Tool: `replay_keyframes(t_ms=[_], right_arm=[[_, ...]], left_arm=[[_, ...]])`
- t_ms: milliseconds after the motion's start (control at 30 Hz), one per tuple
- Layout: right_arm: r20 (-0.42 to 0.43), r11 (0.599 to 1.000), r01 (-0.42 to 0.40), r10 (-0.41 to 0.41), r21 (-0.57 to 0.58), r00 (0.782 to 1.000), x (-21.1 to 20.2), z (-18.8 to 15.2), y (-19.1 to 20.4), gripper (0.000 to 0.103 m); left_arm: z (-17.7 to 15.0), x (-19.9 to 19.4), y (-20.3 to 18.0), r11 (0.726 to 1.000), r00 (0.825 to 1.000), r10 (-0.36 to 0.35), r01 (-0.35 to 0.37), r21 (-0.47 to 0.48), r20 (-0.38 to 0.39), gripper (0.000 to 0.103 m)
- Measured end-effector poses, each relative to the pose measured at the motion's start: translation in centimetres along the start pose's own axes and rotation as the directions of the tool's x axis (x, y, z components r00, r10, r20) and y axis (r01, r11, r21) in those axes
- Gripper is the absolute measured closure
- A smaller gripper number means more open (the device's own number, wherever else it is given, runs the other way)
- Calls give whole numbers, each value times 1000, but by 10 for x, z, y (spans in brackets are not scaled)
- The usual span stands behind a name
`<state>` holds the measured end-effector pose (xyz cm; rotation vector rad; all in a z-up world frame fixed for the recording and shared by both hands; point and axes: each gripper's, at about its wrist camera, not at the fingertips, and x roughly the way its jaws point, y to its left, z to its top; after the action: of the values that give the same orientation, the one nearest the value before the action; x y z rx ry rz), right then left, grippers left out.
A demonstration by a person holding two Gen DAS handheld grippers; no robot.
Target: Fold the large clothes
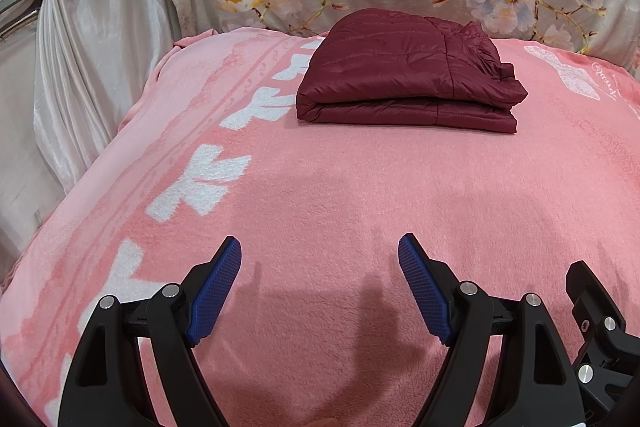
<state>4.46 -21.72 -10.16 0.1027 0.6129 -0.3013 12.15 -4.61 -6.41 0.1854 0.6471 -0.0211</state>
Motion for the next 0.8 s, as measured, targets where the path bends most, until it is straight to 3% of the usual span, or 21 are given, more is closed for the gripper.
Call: replay_keyframes(t_ms=[800], right_arm=[[2,1000,1,-1,-2,1000,0,0,-1,5]], left_arm=[[1,-1,2,1000,1000,3,-3,-4,9,27]])
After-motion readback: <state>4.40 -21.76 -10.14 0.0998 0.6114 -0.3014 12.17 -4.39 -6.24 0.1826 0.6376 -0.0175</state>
